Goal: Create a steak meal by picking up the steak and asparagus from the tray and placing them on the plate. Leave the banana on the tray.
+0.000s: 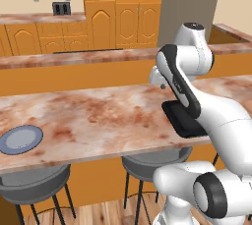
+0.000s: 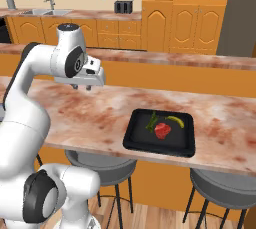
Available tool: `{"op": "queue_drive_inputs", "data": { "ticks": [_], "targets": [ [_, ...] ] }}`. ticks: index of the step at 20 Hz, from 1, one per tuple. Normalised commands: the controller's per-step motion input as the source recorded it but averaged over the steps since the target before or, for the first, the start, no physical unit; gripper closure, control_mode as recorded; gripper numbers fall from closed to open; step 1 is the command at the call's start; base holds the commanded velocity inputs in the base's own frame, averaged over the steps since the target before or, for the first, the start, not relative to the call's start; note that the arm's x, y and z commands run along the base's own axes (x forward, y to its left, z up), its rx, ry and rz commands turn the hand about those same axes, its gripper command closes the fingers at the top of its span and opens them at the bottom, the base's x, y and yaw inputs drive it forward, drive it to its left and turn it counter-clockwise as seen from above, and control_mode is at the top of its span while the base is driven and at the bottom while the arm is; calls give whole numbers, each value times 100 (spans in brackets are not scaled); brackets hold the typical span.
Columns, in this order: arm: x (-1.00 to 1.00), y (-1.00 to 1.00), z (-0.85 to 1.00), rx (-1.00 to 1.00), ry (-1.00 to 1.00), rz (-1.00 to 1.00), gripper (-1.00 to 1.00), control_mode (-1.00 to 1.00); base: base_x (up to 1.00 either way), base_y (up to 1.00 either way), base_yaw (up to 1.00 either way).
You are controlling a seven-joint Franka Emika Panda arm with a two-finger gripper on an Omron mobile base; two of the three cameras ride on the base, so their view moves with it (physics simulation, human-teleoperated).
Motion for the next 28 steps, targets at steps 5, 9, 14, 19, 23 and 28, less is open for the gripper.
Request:
{"op": "queue_drive_inputs", "data": {
  "ticks": [5, 9, 14, 19, 23, 28],
  "targets": [
    [0, -37, -16, 1, -2, -3, -100, -100, 0, 0, 0],
    [1, -83, -29, 7, 0, -5, -100, -100, 0, 0, 0],
    [0, -87, -46, 4, 0, -1, -100, -100, 0, 0, 0],
    [3, -68, -56, -7, 6, -2, -100, -100, 0, 0, 0],
    [18, -61, -49, -6, 8, 0, -100, -100, 0, 0, 0],
    [49, -56, -37, 0, 14, 0, -100, -100, 0, 0, 0]
  ]
}}
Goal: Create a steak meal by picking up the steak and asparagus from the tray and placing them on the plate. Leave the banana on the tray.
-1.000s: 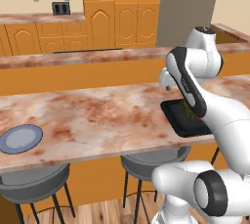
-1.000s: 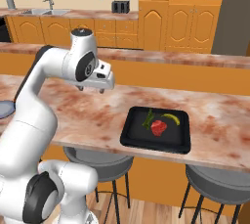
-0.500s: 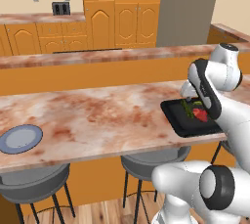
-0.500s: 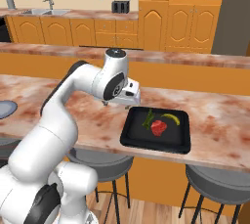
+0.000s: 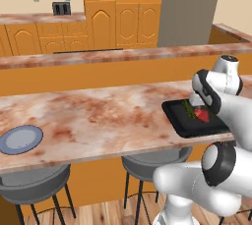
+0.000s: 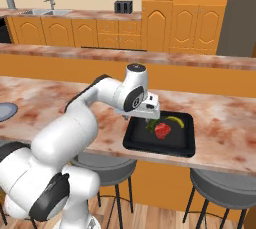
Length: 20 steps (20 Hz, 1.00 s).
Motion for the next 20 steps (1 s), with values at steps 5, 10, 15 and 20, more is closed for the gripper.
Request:
{"op": "queue_drive_inputs", "data": {
  "ticks": [5, 10, 15, 20],
  "targets": [
    [60, -29, -13, 2, 17, 0, -100, -100, 0, 0, 0],
    [54, -10, -11, 4, 8, 0, -100, -100, 0, 0, 0],
    [48, -1, -29, 4, 0, 2, -100, -100, 0, 0, 0],
    [44, -9, -46, 1, 0, 1, -100, -100, 0, 0, 0]
  ]
}}
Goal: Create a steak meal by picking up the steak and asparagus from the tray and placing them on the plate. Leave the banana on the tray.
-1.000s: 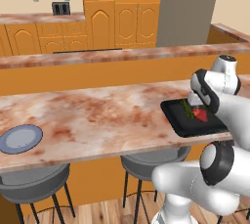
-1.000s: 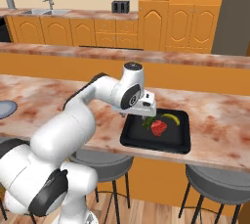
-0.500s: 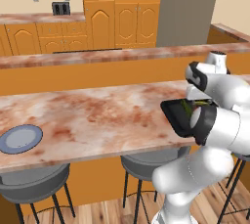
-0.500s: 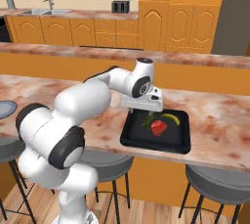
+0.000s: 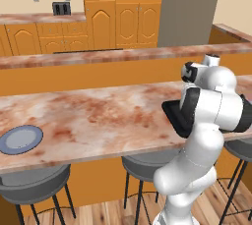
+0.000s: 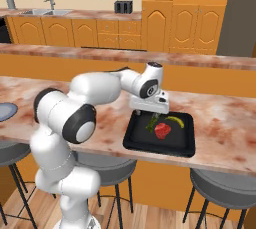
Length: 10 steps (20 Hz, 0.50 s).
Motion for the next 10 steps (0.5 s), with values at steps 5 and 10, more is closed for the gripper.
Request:
{"op": "queue_drive_inputs", "data": {
  "ticks": [5, 10],
  "targets": [
    [43, -15, -48, 3, 0, 2, -100, -100, 0, 0, 0],
    [47, -15, -39, 3, 1, 3, -100, -100, 0, 0, 0]
  ]
}}
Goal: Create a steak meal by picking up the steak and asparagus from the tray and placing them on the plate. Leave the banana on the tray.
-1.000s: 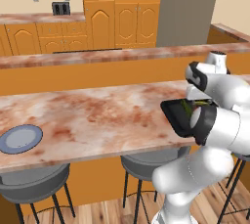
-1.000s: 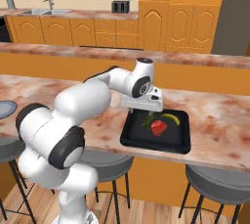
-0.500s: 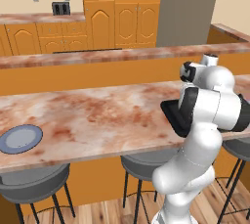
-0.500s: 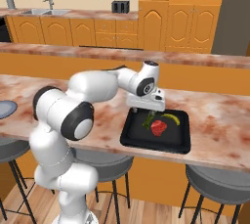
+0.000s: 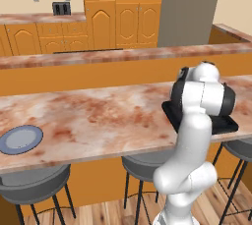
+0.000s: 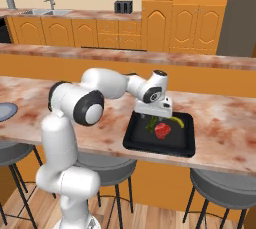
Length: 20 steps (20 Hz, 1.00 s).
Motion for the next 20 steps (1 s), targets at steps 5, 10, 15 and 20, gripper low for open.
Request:
{"op": "queue_drive_inputs", "data": {
  "ticks": [5, 10, 15, 20],
  "targets": [
    [47, -15, -33, 3, 4, 3, -100, -100, 0, 0, 0],
    [39, -3, -43, 0, 4, 3, -100, -100, 0, 0, 0],
    [33, 6, -46, 0, 4, 0, 100, -100, 0, 0, 0],
    [6, 14, -41, 0, 2, 0, 100, -100, 0, 0, 0]
  ]
}}
